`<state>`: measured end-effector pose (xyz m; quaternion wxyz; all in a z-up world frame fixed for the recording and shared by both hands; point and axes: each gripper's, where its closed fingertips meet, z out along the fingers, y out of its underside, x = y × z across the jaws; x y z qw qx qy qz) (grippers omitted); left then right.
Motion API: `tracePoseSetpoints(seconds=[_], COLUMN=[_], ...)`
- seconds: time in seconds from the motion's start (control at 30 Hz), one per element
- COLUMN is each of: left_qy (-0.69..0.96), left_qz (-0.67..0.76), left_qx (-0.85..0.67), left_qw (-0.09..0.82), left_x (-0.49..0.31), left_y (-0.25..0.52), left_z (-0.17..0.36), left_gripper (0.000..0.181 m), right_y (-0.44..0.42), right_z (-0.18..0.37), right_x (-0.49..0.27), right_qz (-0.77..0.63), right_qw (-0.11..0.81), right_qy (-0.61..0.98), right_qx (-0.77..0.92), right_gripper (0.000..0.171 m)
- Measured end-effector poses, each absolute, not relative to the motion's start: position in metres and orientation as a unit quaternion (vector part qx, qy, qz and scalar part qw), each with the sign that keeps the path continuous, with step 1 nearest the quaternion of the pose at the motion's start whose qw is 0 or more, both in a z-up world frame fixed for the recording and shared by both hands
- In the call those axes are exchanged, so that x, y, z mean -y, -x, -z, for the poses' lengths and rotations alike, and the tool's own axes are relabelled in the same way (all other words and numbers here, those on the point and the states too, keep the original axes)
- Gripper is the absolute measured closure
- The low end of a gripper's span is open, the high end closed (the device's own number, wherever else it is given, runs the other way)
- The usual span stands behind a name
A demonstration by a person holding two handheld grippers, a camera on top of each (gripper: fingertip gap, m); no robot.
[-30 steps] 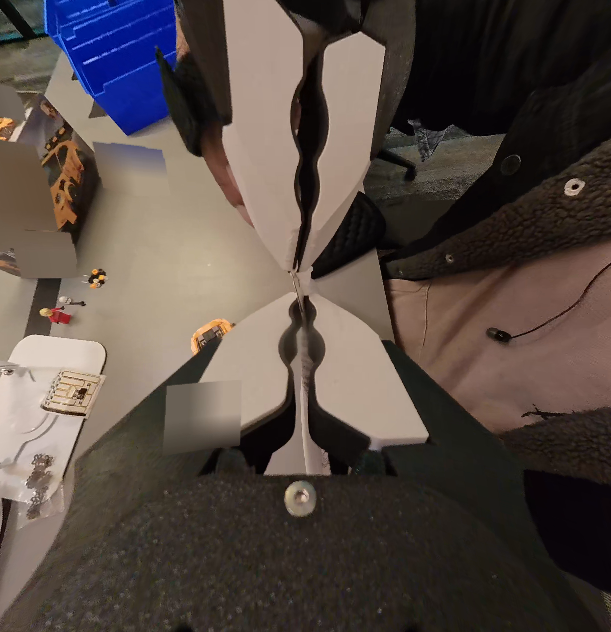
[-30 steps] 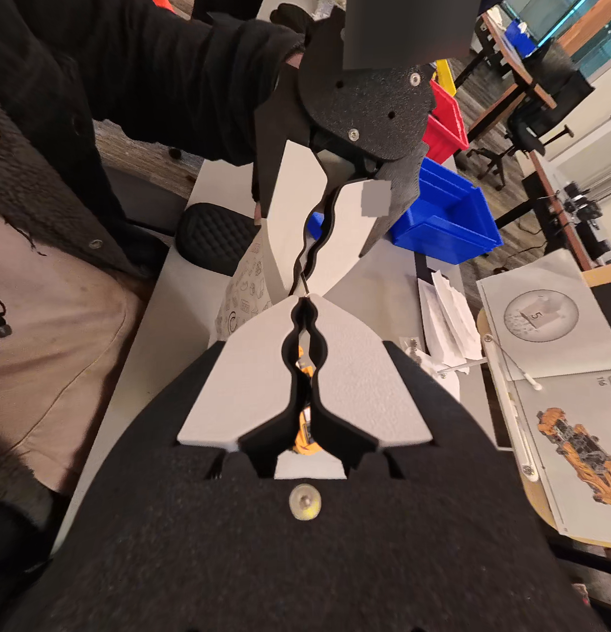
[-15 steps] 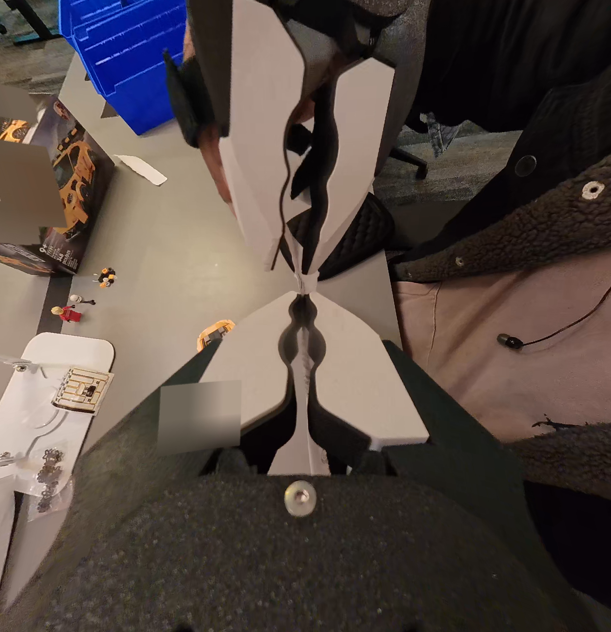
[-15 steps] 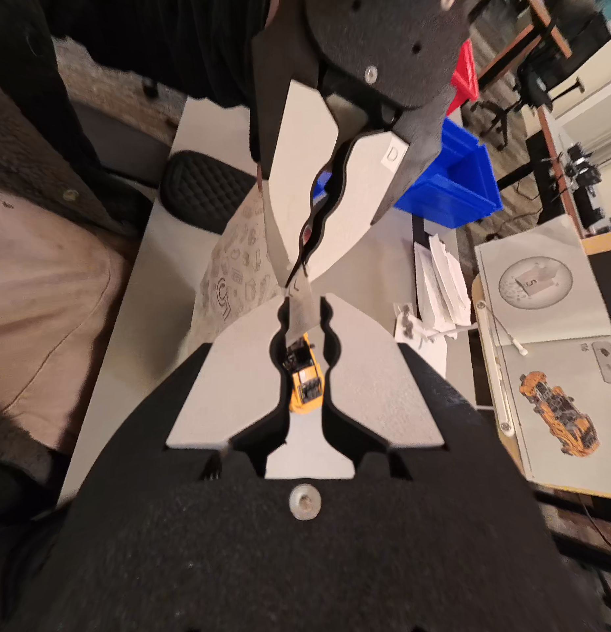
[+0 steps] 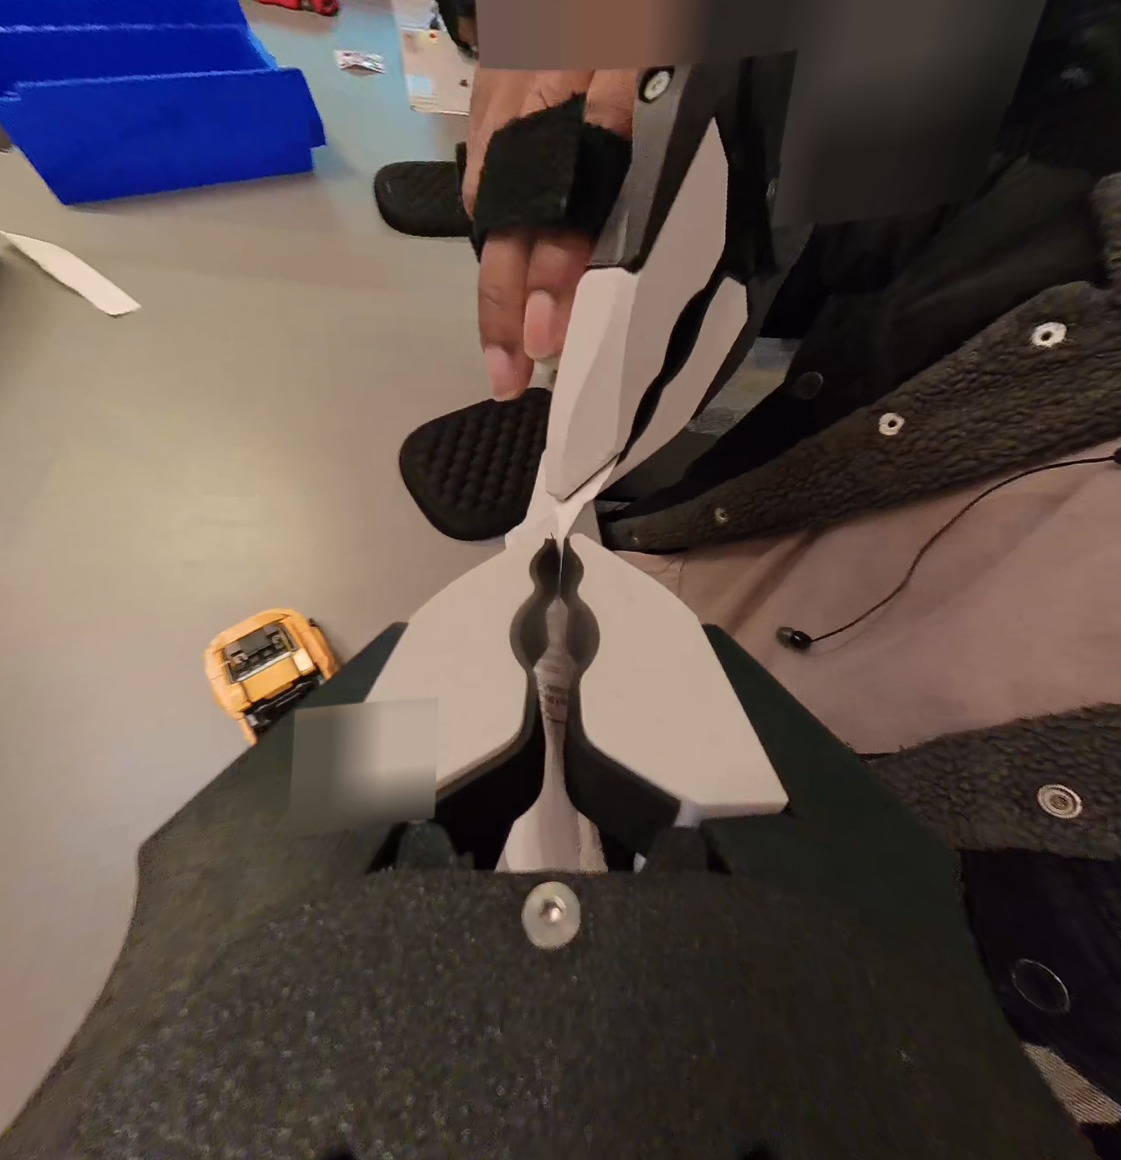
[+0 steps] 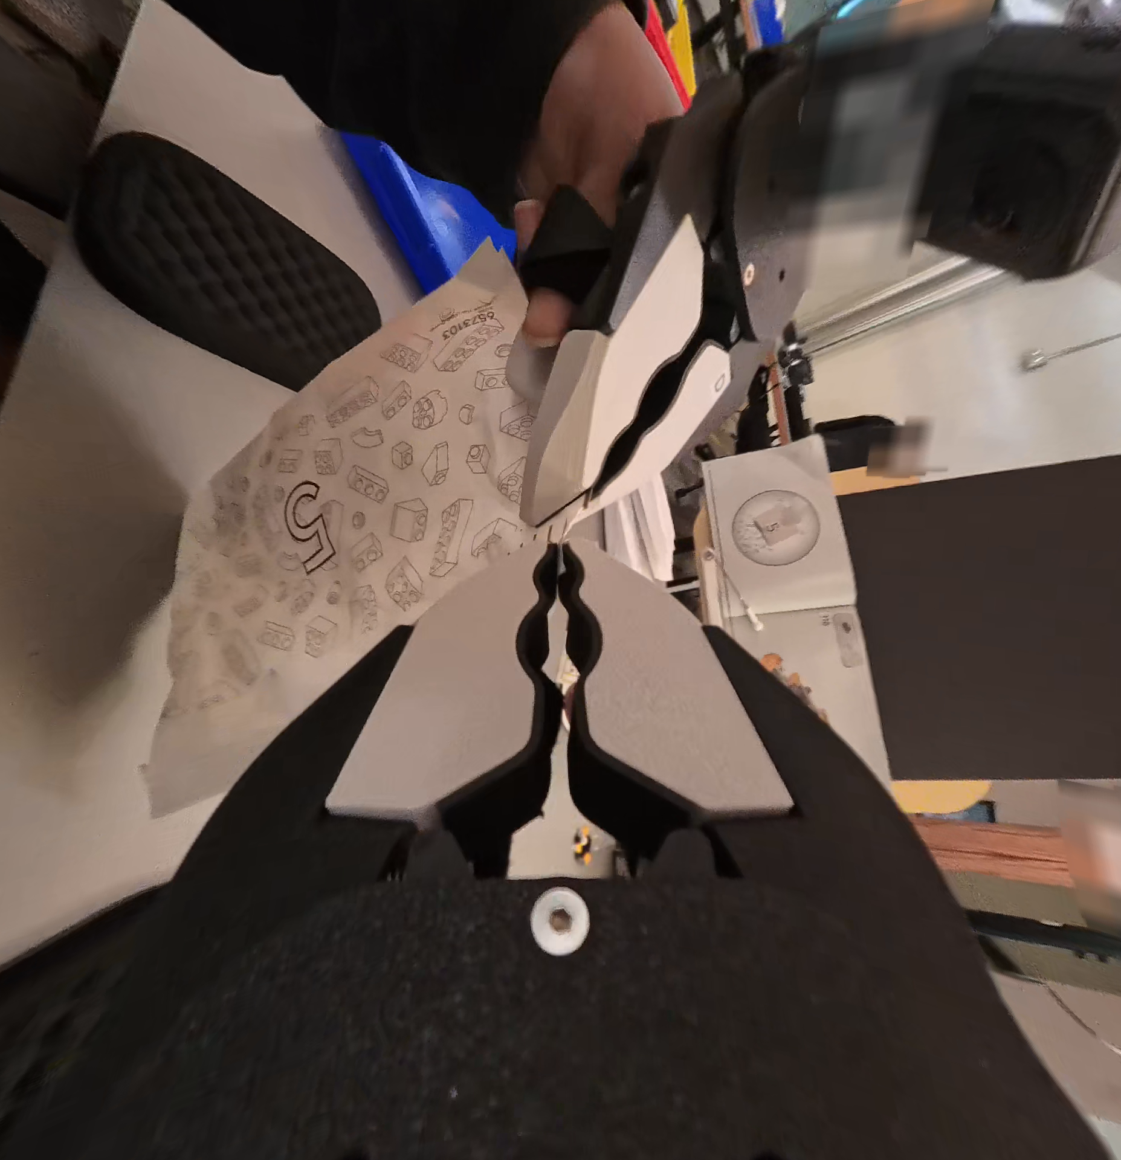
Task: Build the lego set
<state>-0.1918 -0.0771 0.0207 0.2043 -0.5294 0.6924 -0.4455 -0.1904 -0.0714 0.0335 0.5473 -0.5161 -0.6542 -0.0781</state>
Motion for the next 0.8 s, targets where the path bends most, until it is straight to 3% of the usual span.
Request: tracePoseSetpoints(seconds=[0.33, 0.8], left_qy=[0.549, 0.565], left_qz=[0.474, 0.352], left_qx=[-0.67, -0.712], left_qw=[0.157, 0.224], left_x=[0.075, 0.071], left_y=[0.188, 0.183], left_z=[-0.013, -0.008], left_gripper=[0.18, 0.18], right_y=[0.188, 0.183], right_z=[-0.026, -0.02], right_x=[0.071, 0.065], right_qz=[0.134, 0.054], right_qw=[0.57, 0.495], right_qy=[0.45, 0.547], right_qx=[0.674, 0.673], right_gripper=[0.171, 0.165])
